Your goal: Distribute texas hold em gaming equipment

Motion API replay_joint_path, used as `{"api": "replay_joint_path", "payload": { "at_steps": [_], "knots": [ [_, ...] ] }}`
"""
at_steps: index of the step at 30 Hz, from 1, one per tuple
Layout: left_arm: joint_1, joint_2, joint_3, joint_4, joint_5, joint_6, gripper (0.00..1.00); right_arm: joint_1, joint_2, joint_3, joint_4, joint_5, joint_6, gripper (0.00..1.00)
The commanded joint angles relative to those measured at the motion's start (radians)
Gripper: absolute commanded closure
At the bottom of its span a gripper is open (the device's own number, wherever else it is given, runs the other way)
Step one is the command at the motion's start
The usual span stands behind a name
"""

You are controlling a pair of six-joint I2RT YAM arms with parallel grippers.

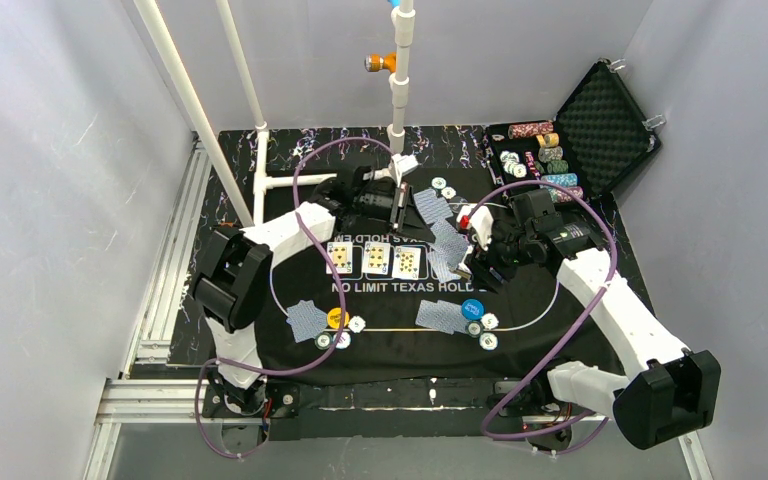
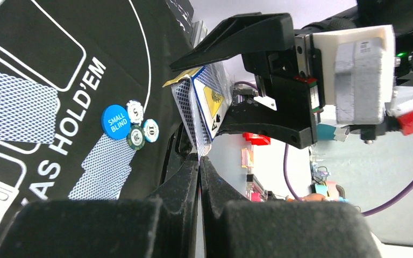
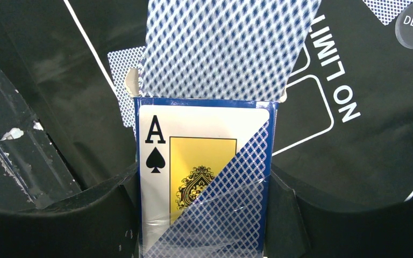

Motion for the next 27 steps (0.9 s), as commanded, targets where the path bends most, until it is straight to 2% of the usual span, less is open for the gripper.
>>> {"api": "replay_joint_path", "payload": {
  "at_steps": [1, 6, 12, 14, 19, 27],
  "knots": [
    [0.070, -0.088, 0.022, 0.031, 0.001, 0.041, 1.00, 0.004, -0.042, -0.013, 0.021, -0.001, 0.004, 0.99],
    [0.127, -0.063, 0.077, 0.014, -0.011, 0.090, 1.00, 0.003, -0.043, 0.002, 0.008, -0.003, 0.004, 0.99],
    [0.122, 0.036, 0.177, -0.182, -0.064, 0.280, 1.00, 0.004, -0.042, 0.022, -0.019, -0.026, -0.009, 0.99],
    [0.096, 0.096, 0.252, -0.330, -0.095, 0.376, 1.00, 0.003, -0.040, 0.025, -0.026, -0.032, -0.017, 0.99],
    [0.017, 0.212, 0.411, -0.579, -0.155, 0.556, 1.00, 0.003, -0.038, 0.029, -0.037, -0.046, -0.031, 0.99],
    [-0.082, 0.424, 0.677, -0.726, -0.160, 0.664, 1.00, 0.003, -0.038, 0.025, -0.043, -0.048, -0.034, 0.99]
  ]
}}
